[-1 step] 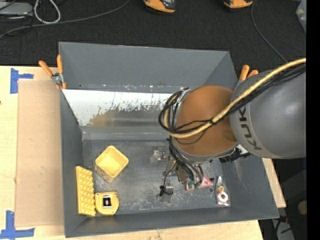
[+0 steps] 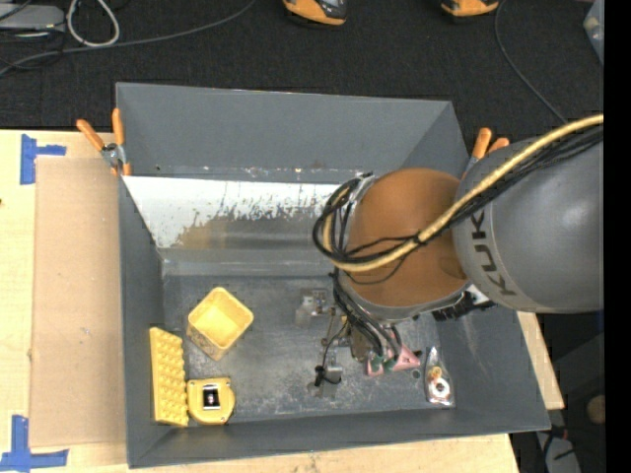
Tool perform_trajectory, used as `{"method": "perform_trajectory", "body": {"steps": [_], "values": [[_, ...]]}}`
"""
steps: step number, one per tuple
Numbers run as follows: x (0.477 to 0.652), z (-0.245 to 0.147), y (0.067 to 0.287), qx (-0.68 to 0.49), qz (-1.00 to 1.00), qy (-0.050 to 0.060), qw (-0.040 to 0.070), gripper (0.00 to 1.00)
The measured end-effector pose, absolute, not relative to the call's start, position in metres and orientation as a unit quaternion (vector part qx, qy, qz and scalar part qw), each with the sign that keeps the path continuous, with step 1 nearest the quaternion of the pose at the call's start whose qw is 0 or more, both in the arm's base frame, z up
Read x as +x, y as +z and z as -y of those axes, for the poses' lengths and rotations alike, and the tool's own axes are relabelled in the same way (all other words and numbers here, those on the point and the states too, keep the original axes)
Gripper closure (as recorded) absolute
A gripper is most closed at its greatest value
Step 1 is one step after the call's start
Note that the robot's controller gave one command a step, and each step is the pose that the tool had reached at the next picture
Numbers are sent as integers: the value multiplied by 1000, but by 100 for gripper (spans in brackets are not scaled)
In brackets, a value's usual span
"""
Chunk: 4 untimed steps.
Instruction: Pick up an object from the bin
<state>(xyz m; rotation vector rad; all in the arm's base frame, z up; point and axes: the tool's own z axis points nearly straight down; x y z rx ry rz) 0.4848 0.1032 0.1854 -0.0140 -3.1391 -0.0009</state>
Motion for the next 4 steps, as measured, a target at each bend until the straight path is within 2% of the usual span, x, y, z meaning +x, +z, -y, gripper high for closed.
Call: {"method": "perform_trajectory", "body": {"steps": [1,2,3,4], "values": [[485,-157,178,41,999,0,1,0],[506,-195,171,20,1000,0,1,0],[507,-231,110,140,990,-1,3,100],[507,-231,110,140,990,-1,3,100]]}}
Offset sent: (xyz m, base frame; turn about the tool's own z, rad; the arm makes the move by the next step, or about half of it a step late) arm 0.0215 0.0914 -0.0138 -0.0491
